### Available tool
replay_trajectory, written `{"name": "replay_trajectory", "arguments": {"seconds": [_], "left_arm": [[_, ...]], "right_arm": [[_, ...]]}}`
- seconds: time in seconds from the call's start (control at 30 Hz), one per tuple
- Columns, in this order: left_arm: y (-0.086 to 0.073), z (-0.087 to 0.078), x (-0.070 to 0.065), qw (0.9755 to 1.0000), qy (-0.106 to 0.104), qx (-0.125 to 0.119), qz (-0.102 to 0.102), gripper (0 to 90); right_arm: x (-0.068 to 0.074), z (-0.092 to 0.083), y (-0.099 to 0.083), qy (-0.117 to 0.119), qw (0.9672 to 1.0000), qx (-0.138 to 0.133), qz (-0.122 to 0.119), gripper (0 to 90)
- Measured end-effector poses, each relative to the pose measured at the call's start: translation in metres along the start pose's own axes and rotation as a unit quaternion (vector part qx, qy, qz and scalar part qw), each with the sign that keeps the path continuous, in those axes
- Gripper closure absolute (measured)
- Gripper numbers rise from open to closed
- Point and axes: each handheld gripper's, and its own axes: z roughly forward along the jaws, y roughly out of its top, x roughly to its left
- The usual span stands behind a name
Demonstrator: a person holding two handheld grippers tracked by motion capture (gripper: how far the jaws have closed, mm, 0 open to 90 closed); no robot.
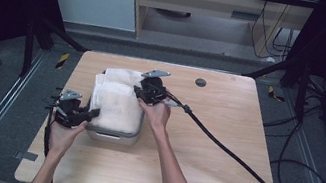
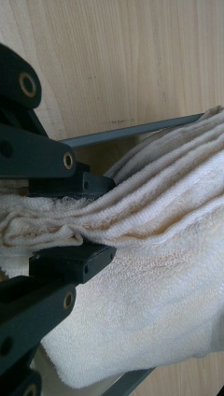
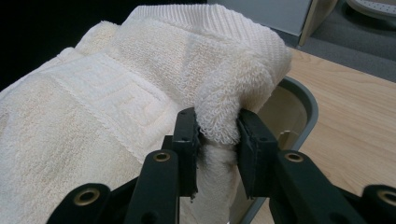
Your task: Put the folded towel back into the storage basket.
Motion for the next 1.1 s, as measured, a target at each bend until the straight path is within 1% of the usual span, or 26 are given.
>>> {"name": "replay_trajectory", "arguments": {"seconds": [0.1, 0.13, 0.33, 0.57, 0.73, 0.9, 1.1], "left_arm": [[-0.001, 0.002, 0.0, 1.0, 0.0, 0.003, 0.0, 68.0], [-0.001, 0.003, 0.0, 1.0, 0.0, 0.009, 0.001, 68.0], [-0.003, 0.007, 0.001, 0.9998, -0.002, 0.021, 0.001, 68.0], [-0.005, 0.012, 0.001, 0.9994, 0.005, 0.034, 0.004, 67.9], [-0.005, 0.012, 0.0, 0.9994, 0.007, 0.034, 0.005, 67.7], [-0.005, 0.012, 0.0, 0.9993, 0.011, 0.035, 0.006, 66.4], [-0.005, 0.012, -0.002, 0.9991, 0.019, 0.038, 0.007, 64.7]], "right_arm": [[0.0, 0.001, -0.001, -0.002, 1.0, 0.002, -0.001, 70.9], [0.0, 0.002, -0.002, -0.002, 1.0, 0.007, 0.0, 70.9], [-0.002, 0.003, -0.007, 0.0, 0.9999, 0.011, 0.004, 70.9], [-0.002, 0.008, -0.014, -0.004, 0.9998, 0.02, 0.0, 70.5], [-0.003, 0.011, -0.018, -0.003, 0.9998, 0.021, 0.006, 70.1], [-0.003, 0.012, -0.019, -0.006, 0.9998, 0.019, 0.002, 69.5], [-0.003, 0.014, -0.022, -0.013, 0.9995, 0.026, -0.009, 67.7]]}}
